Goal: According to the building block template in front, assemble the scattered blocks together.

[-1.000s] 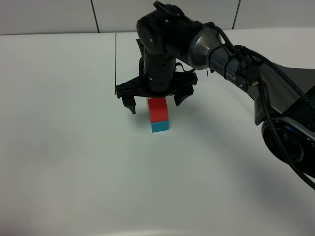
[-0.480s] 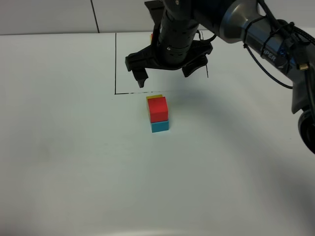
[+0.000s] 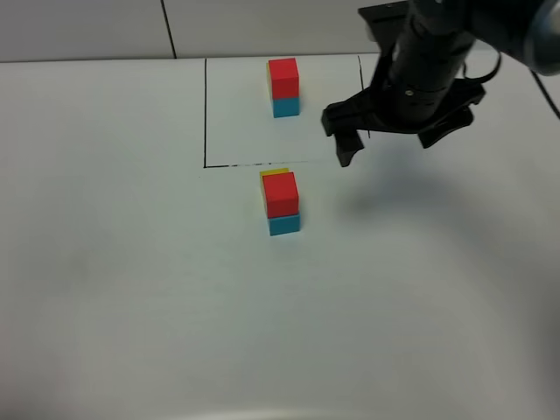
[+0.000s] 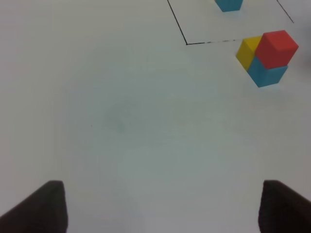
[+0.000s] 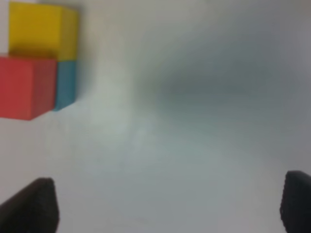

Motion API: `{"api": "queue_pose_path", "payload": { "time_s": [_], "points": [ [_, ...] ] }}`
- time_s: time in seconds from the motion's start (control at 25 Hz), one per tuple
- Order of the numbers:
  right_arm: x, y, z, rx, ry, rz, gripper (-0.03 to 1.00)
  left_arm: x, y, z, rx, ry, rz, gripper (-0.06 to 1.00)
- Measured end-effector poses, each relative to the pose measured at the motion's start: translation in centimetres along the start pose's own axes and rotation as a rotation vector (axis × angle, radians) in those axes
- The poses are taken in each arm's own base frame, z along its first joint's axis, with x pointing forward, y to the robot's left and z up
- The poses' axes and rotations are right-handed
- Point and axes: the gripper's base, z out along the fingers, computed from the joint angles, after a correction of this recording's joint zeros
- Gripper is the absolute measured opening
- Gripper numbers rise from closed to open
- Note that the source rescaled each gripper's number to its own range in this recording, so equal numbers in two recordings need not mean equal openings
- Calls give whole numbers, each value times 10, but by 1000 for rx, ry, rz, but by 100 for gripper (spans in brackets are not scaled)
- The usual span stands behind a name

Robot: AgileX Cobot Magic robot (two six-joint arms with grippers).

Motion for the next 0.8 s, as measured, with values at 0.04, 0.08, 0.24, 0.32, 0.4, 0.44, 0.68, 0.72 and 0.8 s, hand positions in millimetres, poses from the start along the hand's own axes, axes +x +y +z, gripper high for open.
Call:
{"api": "queue_pose_path", "payload": {
  "time_s": [0.04,0.08,0.24,0.32,0.4,0.44,0.68,0.72,0.8],
  "points": [
    [6,-8,-3,4,-17,14,83,0,0,0,0,0,0,76],
    [10,-14,-11,5,-46,24,83,0,0,0,0,0,0,76],
    [30,-38,-36,42,-104,54,81,0,0,0,0,0,0,76],
    [36,-46,-50,69,-122,55,80,0,0,0,0,0,0,76],
    [41,-52,-64,113,-136,43,80,0,0,0,0,0,1,76],
    [44,-54,-70,132,-141,37,80,0,0,0,0,0,1,76],
    [50,-60,-84,199,-148,60,78,0,0,0,0,0,1,76],
    [53,-60,-85,203,-137,63,77,0,0,0,0,0,1,76],
    [60,-61,-88,207,-129,65,77,0,0,0,0,0,1,76]
  ]
}}
